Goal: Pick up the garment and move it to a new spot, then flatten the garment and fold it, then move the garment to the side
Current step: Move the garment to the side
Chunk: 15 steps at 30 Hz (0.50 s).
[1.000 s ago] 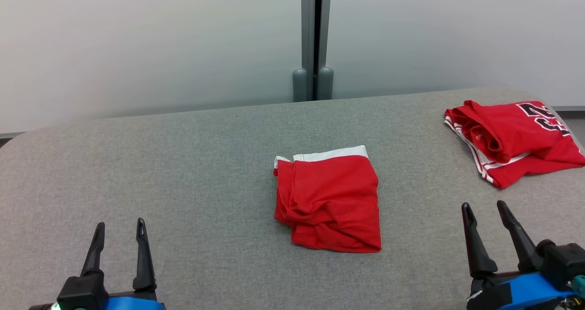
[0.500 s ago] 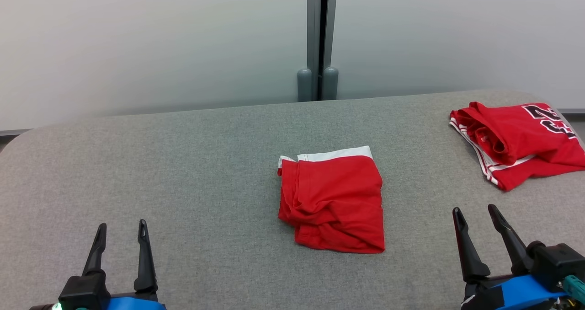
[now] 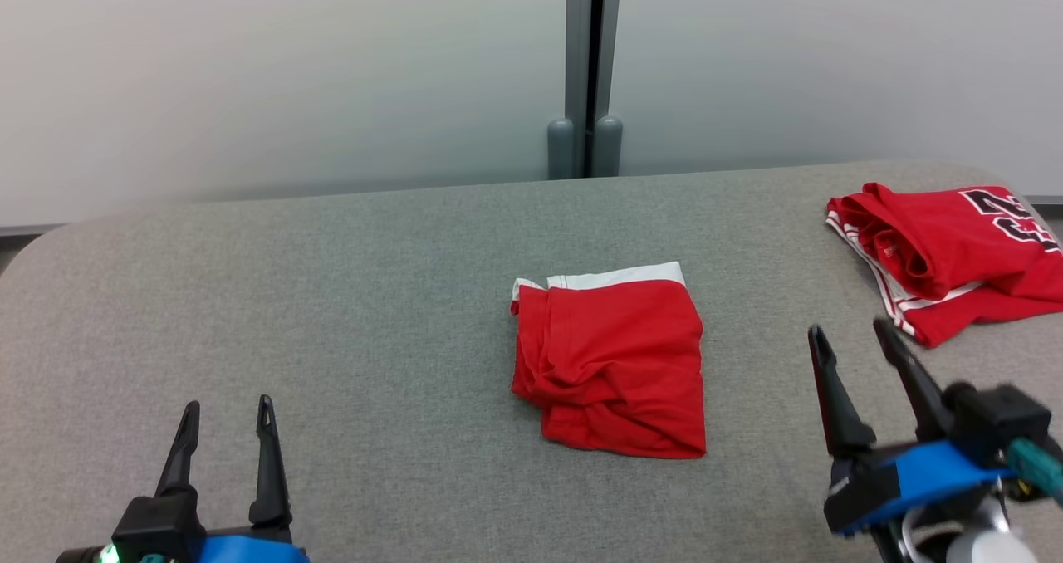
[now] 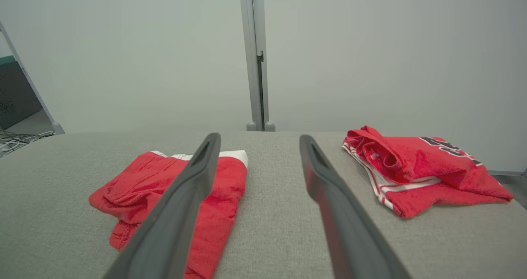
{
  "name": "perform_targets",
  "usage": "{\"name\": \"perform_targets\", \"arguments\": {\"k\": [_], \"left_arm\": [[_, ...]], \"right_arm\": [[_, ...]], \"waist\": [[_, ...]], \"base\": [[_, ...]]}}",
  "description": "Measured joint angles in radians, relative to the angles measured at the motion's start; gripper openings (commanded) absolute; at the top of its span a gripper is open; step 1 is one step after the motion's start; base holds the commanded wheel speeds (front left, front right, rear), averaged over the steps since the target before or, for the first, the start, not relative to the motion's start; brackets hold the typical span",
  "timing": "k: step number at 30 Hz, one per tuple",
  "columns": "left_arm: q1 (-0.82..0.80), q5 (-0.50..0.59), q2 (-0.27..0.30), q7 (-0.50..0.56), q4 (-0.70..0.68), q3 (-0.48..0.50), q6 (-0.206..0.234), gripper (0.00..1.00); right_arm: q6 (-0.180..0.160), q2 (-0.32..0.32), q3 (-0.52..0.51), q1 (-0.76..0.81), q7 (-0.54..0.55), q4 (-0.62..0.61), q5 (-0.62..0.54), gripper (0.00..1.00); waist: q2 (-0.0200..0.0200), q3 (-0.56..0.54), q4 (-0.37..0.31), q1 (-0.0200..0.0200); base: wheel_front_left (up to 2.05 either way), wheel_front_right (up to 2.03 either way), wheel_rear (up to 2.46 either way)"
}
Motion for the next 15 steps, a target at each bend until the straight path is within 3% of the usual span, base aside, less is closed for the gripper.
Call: {"name": "perform_targets", "arguments": {"k": [8,15], "left_arm": [[-0.042,-0.001,0.000,-0.004,0.006,-0.024,-0.002,1.00],[-0.094,-0.005,-0.006,-0.021,0.035,-0.047,-0.008,1.00]], "right_arm": [[0.000,-0.019,0.044,-0.213,0.014,0.126,-0.002,1.00],[0.000,-0.043,0.027,-0.337,0.009,0.365,0.015,1.00]], "waist": [[0.0000,0.042,0.034,0.0001],[0.0000,0.089,0.092,0.0001]], "base": [[0.00,0.00,0.00],[0.00,0.00,0.00]]}}
